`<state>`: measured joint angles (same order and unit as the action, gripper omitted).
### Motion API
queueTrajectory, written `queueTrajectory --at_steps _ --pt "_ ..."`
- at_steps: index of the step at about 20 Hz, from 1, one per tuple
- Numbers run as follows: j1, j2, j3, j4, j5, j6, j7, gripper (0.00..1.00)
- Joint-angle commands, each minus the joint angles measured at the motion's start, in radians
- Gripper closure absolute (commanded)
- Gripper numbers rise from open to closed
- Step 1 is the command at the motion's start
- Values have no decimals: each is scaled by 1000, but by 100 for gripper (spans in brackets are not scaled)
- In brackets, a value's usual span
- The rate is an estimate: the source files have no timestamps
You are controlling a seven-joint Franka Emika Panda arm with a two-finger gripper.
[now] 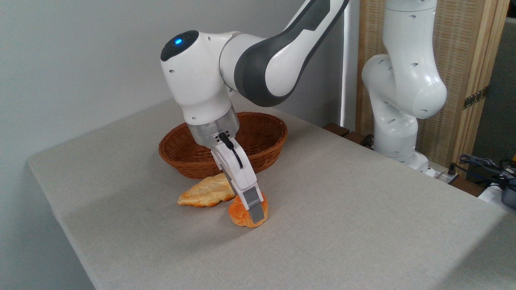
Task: Put bread into the basket
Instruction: 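Lower the gripper onto the small orange bread roll, then close the gripper fingers around the orange bread roll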
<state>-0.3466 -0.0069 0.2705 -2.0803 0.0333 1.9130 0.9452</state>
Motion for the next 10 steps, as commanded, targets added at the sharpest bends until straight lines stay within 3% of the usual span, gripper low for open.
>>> queueTrajectory --at_steps 1,10 --pt "-5 -1 7 -9 16 12 38 47" --pt "-5 -2 7 -9 16 6 38 46"
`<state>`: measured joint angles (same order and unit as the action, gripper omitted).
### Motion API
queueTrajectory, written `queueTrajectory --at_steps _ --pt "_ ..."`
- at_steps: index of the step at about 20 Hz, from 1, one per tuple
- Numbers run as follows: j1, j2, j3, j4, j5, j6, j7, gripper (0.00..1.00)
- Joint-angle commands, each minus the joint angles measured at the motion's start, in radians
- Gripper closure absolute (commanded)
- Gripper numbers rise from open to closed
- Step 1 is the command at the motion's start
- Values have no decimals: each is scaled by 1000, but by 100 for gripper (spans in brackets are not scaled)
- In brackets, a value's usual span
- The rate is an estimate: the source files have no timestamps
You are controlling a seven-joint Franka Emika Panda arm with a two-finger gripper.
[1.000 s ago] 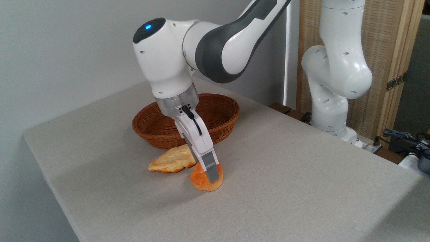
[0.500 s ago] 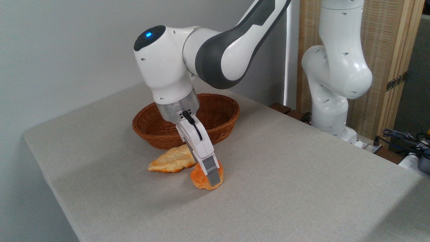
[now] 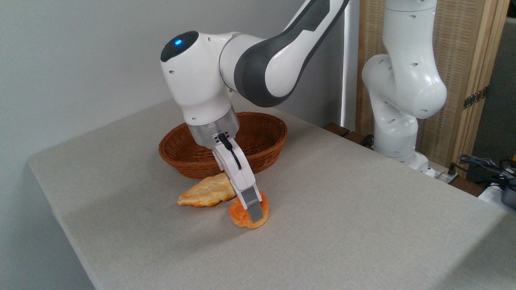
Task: Put bread into the basket
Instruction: 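Close the gripper fingers around the orange bread roll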
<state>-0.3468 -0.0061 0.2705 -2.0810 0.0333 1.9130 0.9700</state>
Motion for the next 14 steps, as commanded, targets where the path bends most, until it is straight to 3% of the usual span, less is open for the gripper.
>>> queueTrajectory --at_steps 1,11,14 --pt "-4 -3 7 -8 16 6 13 45" --pt "-4 -18 7 -2 16 -17 10 44" --pt "-4 -67 9 21 5 -29 10 44"
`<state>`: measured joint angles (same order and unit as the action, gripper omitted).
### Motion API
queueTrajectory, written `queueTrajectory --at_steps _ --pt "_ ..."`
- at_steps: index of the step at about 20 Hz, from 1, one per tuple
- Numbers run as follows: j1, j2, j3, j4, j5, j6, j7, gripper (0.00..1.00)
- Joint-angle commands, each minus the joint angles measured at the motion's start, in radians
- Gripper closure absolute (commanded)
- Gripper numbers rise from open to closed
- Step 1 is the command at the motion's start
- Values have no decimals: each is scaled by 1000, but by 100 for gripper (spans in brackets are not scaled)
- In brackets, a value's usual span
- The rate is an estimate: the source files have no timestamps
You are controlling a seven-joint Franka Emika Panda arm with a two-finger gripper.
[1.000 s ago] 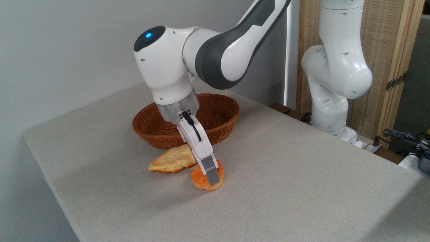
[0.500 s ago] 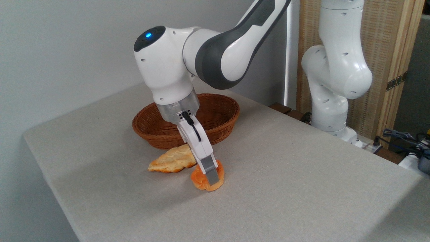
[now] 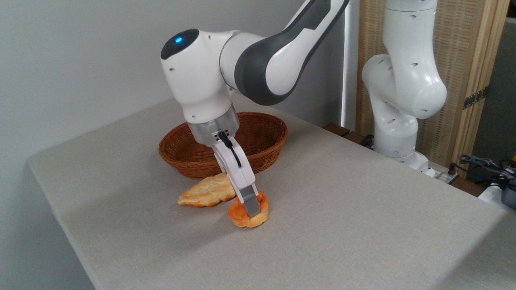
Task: Put bread into the basket
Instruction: 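Close the gripper fingers around the orange bread roll, then lift the orange roll and carry it over the wicker basket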
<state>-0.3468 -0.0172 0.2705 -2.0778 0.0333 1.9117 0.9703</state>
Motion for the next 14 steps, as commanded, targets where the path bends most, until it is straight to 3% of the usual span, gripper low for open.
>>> queueTrajectory --at_steps 1,3,7,8,14 --pt "-6 -73 9 21 2 -36 8 44" --pt "-9 -110 0 34 -13 -40 4 44" --pt "-27 -135 -26 71 -154 -88 -8 44" --pt "-28 -136 -49 71 -189 -92 -19 44" --pt "-29 -122 -212 68 -259 -141 -100 41"
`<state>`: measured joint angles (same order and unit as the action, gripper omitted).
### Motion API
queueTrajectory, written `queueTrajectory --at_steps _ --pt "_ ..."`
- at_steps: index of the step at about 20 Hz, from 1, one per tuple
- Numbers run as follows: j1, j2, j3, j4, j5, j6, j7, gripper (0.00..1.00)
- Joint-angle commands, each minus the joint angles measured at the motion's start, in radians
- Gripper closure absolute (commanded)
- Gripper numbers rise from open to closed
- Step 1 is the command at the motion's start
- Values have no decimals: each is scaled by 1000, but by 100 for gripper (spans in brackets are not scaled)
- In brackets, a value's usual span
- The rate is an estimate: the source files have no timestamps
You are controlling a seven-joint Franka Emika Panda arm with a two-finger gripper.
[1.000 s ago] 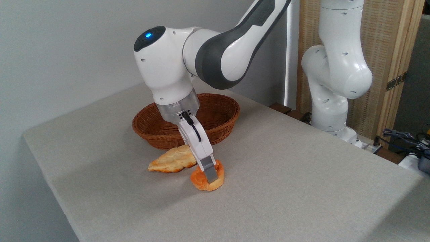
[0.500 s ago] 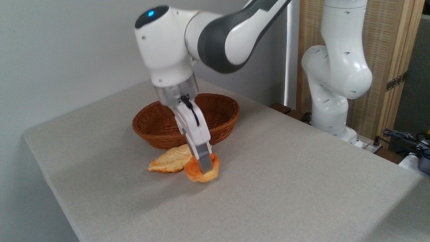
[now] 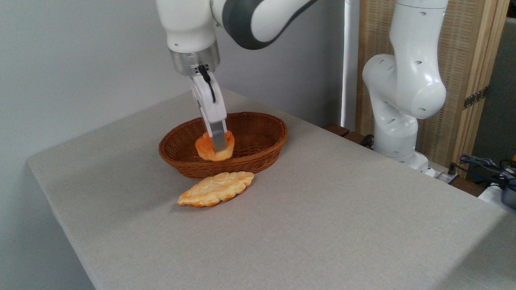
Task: Put bread into the basket
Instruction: 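Lift the orange roll and carry it over the wicker basket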
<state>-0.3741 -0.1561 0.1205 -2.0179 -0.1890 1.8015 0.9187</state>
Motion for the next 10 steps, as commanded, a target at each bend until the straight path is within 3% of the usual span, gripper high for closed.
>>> queueTrajectory --at_steps 1,4,7,9,10 --pt "-2 30 -87 7 -38 -31 -73 41" --pt "-2 73 -168 1 -38 -31 -124 34" --pt "-2 105 -194 -1 -38 -31 -132 11" --pt "-2 115 -203 -1 -38 -27 -132 0" --pt "-2 116 -203 -1 -38 -22 -132 0"
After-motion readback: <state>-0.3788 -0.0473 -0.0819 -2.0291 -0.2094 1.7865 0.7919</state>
